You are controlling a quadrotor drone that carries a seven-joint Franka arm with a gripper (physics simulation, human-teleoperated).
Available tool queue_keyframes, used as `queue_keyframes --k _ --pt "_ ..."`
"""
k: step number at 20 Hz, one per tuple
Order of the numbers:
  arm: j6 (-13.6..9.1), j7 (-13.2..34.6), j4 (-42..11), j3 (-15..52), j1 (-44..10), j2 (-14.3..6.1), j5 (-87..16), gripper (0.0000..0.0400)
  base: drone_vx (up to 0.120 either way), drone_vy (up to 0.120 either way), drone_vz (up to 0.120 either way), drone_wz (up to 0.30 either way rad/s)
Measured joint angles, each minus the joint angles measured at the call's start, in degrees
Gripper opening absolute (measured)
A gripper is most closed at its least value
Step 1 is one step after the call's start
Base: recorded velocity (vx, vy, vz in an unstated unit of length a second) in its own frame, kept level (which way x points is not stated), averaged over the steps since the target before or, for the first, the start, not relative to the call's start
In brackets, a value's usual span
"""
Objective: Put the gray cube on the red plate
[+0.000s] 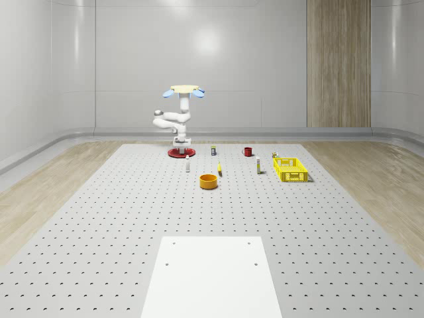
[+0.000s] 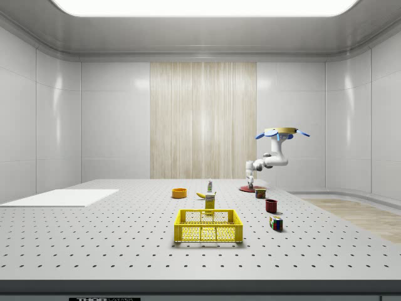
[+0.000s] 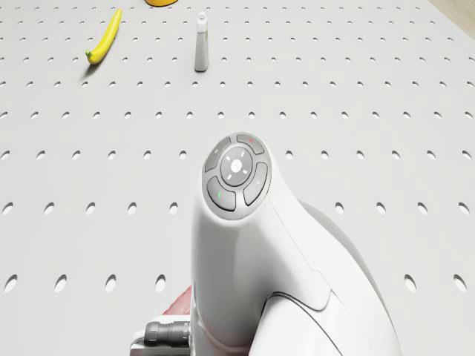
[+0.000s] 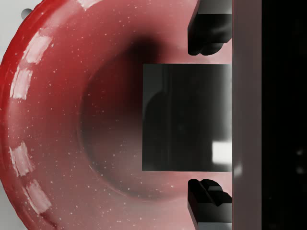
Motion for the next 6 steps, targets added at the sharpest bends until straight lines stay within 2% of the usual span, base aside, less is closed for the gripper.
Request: queue_keyframes --k 6 --pt "-1.18 -0.11 -0.60 3.05 0.52 0.12 2.81 0.0397 0.000 0.000 0.000 0.000"
